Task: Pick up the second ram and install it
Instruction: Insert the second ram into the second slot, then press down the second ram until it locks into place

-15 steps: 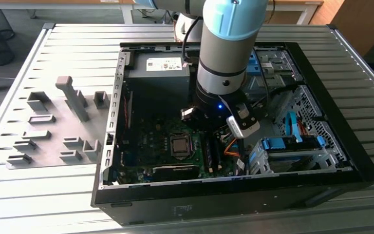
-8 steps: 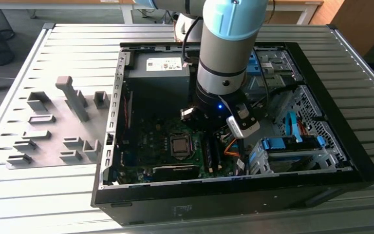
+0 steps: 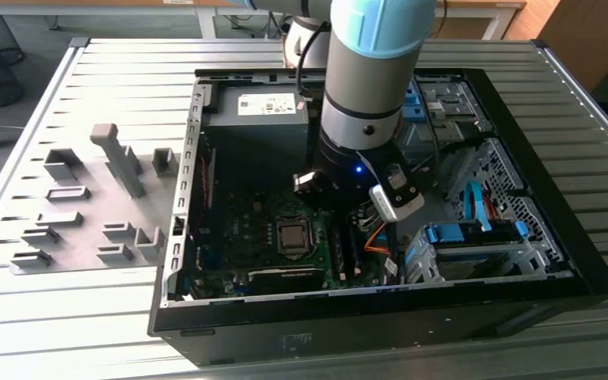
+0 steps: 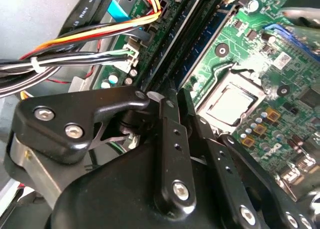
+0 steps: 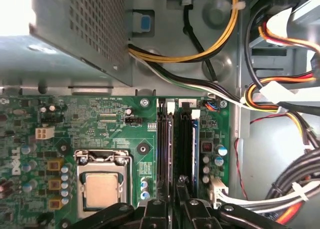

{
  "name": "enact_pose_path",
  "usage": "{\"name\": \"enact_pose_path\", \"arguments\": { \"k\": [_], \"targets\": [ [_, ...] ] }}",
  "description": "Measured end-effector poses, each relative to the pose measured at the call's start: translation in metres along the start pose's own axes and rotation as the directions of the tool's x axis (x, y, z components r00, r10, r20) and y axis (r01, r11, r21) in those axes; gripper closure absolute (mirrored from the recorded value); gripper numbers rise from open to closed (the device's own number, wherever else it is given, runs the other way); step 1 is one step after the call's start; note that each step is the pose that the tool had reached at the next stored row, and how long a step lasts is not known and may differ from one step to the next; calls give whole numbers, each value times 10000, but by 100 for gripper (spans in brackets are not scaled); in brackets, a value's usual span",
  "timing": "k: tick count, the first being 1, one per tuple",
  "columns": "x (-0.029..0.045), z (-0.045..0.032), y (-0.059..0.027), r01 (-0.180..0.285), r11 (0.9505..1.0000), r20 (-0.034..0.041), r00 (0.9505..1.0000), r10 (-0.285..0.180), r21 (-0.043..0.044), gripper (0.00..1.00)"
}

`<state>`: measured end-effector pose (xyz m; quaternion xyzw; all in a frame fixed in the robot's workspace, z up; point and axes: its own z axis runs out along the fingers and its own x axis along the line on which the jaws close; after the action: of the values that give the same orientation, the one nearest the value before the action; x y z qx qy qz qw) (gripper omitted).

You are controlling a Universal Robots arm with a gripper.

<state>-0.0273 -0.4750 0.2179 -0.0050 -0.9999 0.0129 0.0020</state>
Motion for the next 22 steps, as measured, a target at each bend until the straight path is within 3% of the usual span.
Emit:
{"name": "enact_pose_path", "arguments": {
  "k": [5,7,8,10,22],
  "targets": [
    [0,-107,-3,0,10000,-2,10000,0,0,79],
    [0,-106,-3,0,10000,-1,10000,0,-1,80],
    [0,-107,-3,0,10000,-1,10000,0,-1,87],
    [1,-107,-3,0,10000,-1,10000,0,0,89],
    [0,-39,-1,0,10000,-2,10000,0,1,89]
  ]
}}
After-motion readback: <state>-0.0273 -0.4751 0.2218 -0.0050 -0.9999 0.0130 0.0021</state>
